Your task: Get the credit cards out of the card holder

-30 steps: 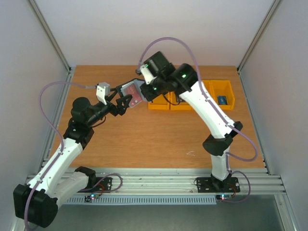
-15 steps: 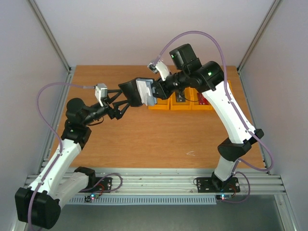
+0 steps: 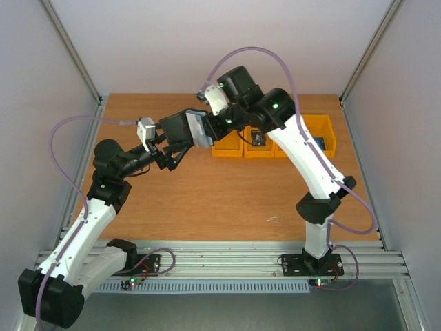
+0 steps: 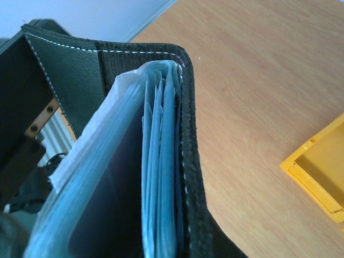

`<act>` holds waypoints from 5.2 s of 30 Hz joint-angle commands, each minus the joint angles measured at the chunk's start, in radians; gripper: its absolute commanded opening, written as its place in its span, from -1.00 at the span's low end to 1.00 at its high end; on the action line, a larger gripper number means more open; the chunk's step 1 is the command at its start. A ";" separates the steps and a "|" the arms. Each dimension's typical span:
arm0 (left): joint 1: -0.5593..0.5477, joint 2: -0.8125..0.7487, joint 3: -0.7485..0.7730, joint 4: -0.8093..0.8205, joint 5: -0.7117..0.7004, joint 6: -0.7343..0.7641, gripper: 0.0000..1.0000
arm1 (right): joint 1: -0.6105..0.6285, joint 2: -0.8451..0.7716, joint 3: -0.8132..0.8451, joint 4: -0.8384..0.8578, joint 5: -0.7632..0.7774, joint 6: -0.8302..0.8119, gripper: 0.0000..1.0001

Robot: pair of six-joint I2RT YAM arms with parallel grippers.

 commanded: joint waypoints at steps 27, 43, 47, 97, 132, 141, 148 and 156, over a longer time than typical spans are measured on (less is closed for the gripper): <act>-0.028 0.018 0.012 -0.029 -0.139 0.032 0.46 | 0.067 0.063 0.073 0.077 -0.142 0.077 -0.97; -0.030 0.032 0.020 -0.028 -0.096 0.036 0.07 | 0.094 0.076 0.089 0.090 -0.154 0.069 -0.98; -0.027 0.025 0.017 -0.029 -0.117 0.027 -0.40 | 0.068 0.048 0.069 0.123 -0.266 0.057 -0.97; -0.002 -0.003 0.009 0.232 0.225 -0.062 -0.99 | -0.215 -0.291 -0.613 0.492 -0.722 -0.159 0.94; -0.042 0.021 -0.023 0.010 -0.003 0.084 -0.34 | -0.015 0.108 -0.009 -0.054 0.394 0.102 -0.98; -0.112 0.051 -0.025 -0.021 -0.062 0.003 -0.31 | -0.001 0.060 -0.073 0.098 -0.007 0.030 -0.97; -0.088 0.030 -0.046 -0.107 -0.226 -0.013 -0.26 | -0.042 -0.051 -0.243 0.252 -0.232 0.024 -0.98; -0.051 0.010 -0.065 -0.049 -0.084 -0.017 -0.26 | -0.084 -0.142 -0.364 0.354 -0.507 -0.034 -0.98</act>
